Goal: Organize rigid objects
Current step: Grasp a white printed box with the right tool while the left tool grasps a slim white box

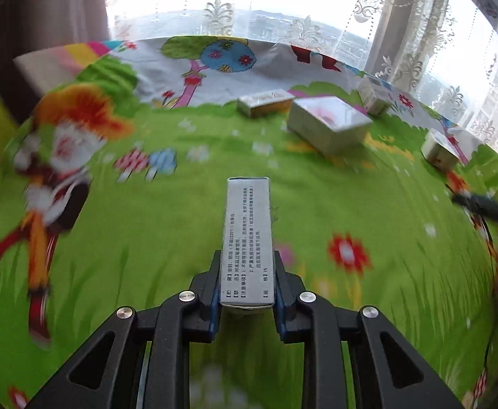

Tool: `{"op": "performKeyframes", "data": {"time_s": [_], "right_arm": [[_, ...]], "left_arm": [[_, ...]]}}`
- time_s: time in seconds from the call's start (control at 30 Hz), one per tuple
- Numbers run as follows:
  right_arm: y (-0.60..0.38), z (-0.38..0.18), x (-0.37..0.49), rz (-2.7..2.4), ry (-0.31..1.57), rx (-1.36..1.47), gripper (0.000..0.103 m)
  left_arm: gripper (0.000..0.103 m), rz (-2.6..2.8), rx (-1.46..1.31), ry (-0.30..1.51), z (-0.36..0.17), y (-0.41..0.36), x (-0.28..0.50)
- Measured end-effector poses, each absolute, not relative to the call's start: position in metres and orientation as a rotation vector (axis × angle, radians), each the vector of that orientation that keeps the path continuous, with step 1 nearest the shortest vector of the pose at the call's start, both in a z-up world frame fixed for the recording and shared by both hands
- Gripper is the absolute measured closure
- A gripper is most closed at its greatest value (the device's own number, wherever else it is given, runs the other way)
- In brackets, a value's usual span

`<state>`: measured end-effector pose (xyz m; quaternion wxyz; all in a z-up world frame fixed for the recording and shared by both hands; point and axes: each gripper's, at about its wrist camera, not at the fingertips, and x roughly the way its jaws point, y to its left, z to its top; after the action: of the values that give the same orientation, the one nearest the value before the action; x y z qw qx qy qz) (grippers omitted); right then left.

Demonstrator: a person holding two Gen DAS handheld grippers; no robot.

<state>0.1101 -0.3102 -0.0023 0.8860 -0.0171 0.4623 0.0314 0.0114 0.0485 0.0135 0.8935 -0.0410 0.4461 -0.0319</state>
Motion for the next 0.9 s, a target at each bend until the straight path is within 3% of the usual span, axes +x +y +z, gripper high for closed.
{"op": "performKeyframes", "data": {"time_s": [0.13, 0.33, 0.4, 0.43, 0.9], "right_arm": [[-0.339, -0.013, 0.171, 0.126, 0.993, -0.065, 0.006], [-0.337, -0.015, 0.218, 0.151, 1.004, -0.062, 0.0], [-0.33, -0.014, 0.214, 0.169, 0.979, -0.074, 0.012], [-0.325, -0.01, 0.207, 0.19, 0.954, -0.071, 0.026], [-0.243, 0.007, -0.028, 0.27, 0.909, -0.096, 0.027]], "left_arm": [[0.078, -0.054, -0.006, 0.858, 0.011, 0.042, -0.04], [0.072, -0.064, 0.007, 0.855, 0.011, 0.038, -0.036], [0.072, -0.07, -0.019, 0.854, 0.011, 0.042, -0.035], [0.072, -0.071, -0.028, 0.852, 0.011, 0.042, -0.035], [0.078, -0.095, -0.162, 0.831, 0.01, 0.061, -0.039]]}}
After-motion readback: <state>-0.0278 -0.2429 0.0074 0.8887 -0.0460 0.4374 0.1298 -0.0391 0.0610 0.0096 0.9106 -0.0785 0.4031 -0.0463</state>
